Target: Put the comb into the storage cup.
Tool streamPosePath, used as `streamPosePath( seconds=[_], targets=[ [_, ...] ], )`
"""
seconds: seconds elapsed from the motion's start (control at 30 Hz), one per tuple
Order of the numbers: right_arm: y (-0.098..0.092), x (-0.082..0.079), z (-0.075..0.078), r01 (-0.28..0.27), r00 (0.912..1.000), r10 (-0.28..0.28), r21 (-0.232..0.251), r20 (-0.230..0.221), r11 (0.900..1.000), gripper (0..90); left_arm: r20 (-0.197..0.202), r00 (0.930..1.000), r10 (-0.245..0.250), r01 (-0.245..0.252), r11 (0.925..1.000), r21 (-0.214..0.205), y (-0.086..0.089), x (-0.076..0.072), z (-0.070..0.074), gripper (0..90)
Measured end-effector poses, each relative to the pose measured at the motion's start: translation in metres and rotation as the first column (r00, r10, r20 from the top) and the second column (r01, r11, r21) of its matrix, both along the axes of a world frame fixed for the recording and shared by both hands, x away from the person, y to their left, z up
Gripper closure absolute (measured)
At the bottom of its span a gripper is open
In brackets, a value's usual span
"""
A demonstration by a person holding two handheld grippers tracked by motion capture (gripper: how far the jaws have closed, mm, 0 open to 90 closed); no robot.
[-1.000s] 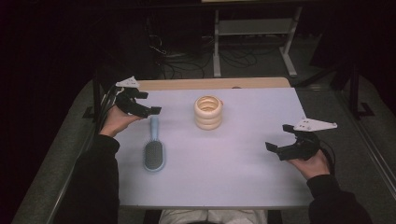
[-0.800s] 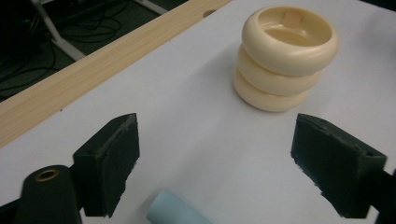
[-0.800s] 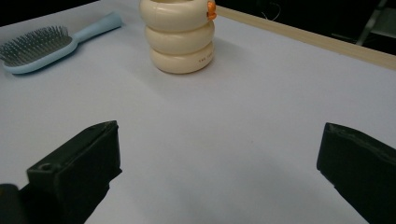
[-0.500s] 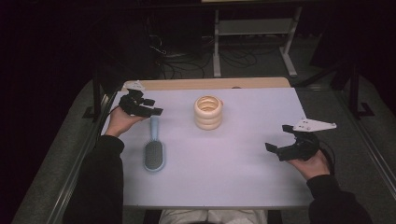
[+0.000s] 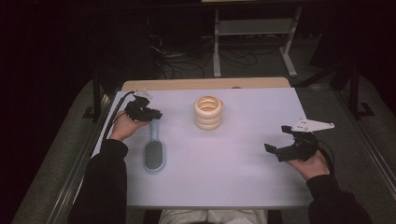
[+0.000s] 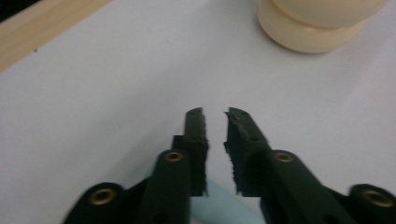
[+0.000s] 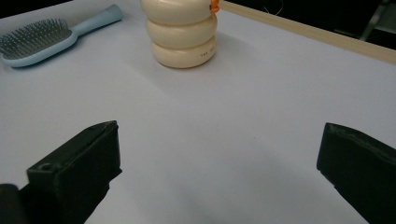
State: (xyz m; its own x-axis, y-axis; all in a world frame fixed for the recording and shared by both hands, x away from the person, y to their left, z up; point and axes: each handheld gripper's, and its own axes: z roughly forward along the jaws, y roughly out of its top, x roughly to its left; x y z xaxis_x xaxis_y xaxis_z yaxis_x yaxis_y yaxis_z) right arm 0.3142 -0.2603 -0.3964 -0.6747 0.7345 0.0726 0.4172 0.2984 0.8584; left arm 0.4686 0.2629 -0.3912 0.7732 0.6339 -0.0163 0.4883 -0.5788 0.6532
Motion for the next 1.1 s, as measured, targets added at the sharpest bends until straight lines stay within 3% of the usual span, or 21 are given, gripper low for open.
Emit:
streamPosePath(
  seconds=[0.2,0.3,0.47,0.6,0.7,0.9,1.0,1.1],
  targets=[
    [0.002,0.001,-0.001,-0.013,0.9999,0.013,-0.014,-0.007,0.9998,0.0,-0.093,0.9952,-0.03,0.03,0.9996,0.0,0.001,0.004,-0.011,89.9],
    [0.002,0.0,-0.001,-0.016,0.9998,0.016,-0.011,-0.01,0.9998,0.0,-0.1,0.9946,-0.028,0.031,0.9992,0.026,-0.002,0.003,-0.015,90.0],
    [0.002,0.0,-0.001,-0.017,0.9998,0.016,-0.007,-0.01,0.9998,0.0,-0.076,0.9966,-0.032,0.035,0.9986,0.039,-0.004,0.002,-0.019,90.0],
    [0.002,0.0,-0.001,-0.018,0.9998,0.018,-0.008,-0.011,0.9998,0.0,-0.094,0.9953,-0.021,0.025,0.9985,0.049,-0.002,0.002,-0.025,89.9],
    [0.002,0.0,-0.001,-0.019,0.9998,0.019,-0.007,-0.012,0.9998,0.0,-0.094,0.9955,-0.011,0.014,0.9996,0.025,0.002,0.001,-0.027,90.0],
    [0.002,0.0,-0.001,-0.02,0.9997,0.02,-0.003,-0.011,0.9998,0.0,-0.094,0.9953,-0.022,0.024,0.9993,0.029,0.001,0.001,-0.028,90.0],
    [0.002,-0.001,-0.001,-0.02,0.9998,0.02,0.0,-0.006,0.9998,0.0,-0.099,0.9949,-0.02,0.025,0.9984,0.05,-0.002,0.002,-0.031,90.0],
    [0.002,0.0,-0.001,-0.02,0.9997,0.02,0.002,-0.01,0.9998,0.0,-0.106,0.9943,-0.011,0.021,0.9952,0.095,-0.003,0.003,-0.036,90.0]
  ],
)
